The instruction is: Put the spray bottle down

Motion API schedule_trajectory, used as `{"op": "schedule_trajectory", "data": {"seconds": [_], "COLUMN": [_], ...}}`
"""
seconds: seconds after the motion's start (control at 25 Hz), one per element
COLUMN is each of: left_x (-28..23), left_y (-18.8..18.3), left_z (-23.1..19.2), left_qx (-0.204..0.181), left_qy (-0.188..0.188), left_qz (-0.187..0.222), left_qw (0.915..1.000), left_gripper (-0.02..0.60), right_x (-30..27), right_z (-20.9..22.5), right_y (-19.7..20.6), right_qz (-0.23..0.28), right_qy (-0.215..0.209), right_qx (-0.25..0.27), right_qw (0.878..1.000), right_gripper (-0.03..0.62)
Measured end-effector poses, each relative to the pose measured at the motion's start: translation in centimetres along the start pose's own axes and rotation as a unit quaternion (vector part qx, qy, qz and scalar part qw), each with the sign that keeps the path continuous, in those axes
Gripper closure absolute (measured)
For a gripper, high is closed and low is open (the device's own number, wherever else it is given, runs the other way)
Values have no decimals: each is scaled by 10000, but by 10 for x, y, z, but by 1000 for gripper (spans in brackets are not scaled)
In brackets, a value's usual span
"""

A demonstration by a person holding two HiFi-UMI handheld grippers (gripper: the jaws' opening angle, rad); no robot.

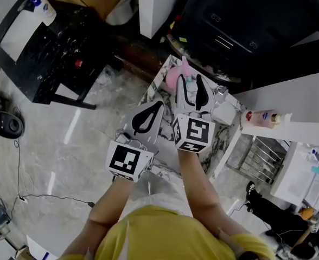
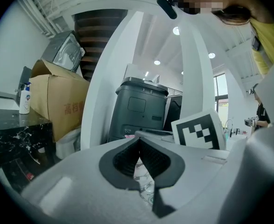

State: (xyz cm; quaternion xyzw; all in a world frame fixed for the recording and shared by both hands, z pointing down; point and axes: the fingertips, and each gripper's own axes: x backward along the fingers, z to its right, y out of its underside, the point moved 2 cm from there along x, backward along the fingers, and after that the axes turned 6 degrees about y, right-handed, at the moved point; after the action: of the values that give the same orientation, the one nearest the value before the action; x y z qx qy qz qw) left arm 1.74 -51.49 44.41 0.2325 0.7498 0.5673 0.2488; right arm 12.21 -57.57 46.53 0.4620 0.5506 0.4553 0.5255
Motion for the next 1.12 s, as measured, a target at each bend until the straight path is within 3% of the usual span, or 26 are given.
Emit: {"op": "schedule_trajectory", "data": {"seconds": [0.16,0.28,0.56,0.76,1.12], "left_x": [15,26,55,76,102], "left_y": [-13,-23,-57,-82,-79], "left_z": [6,17,52,86,121], "left_qx": [-106,-199,-447,-636,-669], "left_qy": [-76,-161,-331,-240,-226], "left_qz": [23,5,208,383,286], "left_qw": [9999,9997,9982,9970,9971], "left_gripper": [581,581,581,581,581], "right_x": [31,57,128,183,252], "right_z": [5,13,33,36,29], "right_y": [-27,-46,-88,-113,-116], "right_qz": [290,377,606,825,900], "right_qy": [19,-43,-92,-122,-235], "right_qx": [1,1,187,369,460], "right_qw": [9996,9993,9979,9958,9946], "right_gripper": [549,594,594,594,594]}}
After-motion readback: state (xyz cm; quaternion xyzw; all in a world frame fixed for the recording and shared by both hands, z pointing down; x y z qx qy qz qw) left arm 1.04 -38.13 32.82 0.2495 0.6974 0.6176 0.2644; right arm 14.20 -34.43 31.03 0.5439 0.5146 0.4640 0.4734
